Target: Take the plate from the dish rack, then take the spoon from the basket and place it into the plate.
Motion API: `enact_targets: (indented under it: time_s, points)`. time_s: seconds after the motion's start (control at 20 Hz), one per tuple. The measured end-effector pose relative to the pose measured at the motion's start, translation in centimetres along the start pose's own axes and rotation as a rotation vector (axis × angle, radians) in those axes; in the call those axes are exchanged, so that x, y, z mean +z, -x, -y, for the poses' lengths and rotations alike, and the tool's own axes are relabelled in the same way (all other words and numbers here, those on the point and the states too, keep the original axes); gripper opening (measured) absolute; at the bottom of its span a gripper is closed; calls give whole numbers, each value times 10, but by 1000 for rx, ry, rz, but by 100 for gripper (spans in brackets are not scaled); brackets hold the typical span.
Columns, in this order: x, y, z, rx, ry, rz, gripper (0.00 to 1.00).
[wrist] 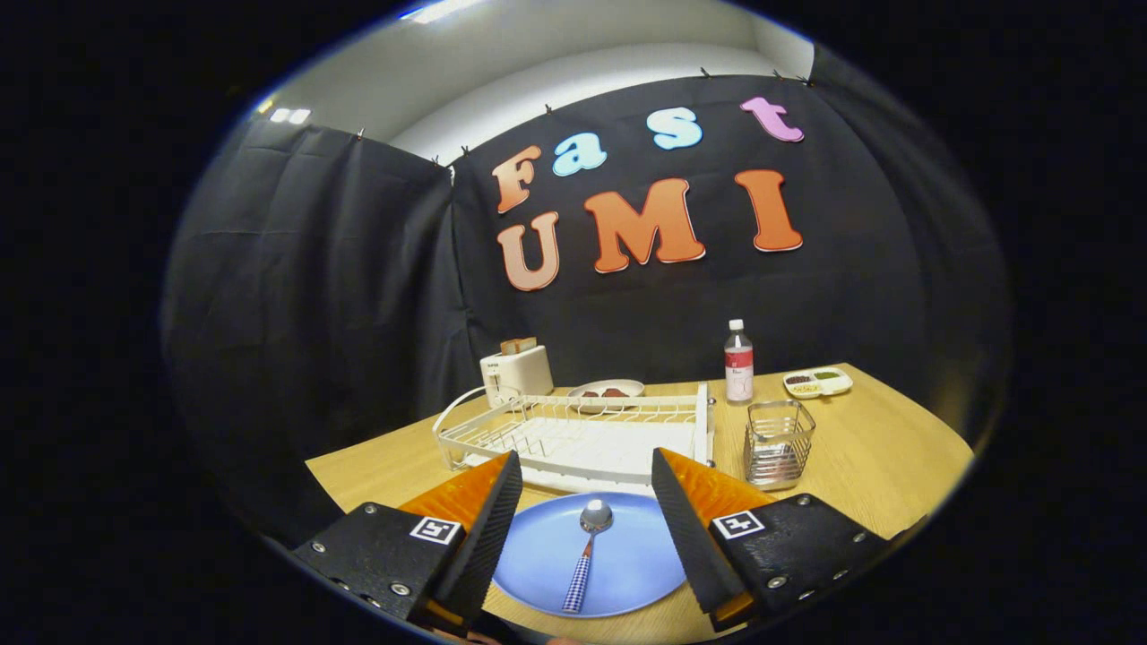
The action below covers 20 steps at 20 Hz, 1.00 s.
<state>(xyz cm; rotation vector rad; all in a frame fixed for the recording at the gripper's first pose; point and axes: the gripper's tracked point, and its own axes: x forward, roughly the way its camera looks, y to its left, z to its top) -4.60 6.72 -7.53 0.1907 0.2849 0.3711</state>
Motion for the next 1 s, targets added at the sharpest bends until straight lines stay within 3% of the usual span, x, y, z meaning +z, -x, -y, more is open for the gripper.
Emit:
enact_targets:
  time_s: [0.55,1.0]
  points:
    - [94,12,-13,-103,92,236,90]
    - [93,21,5,-207,140,263,90]
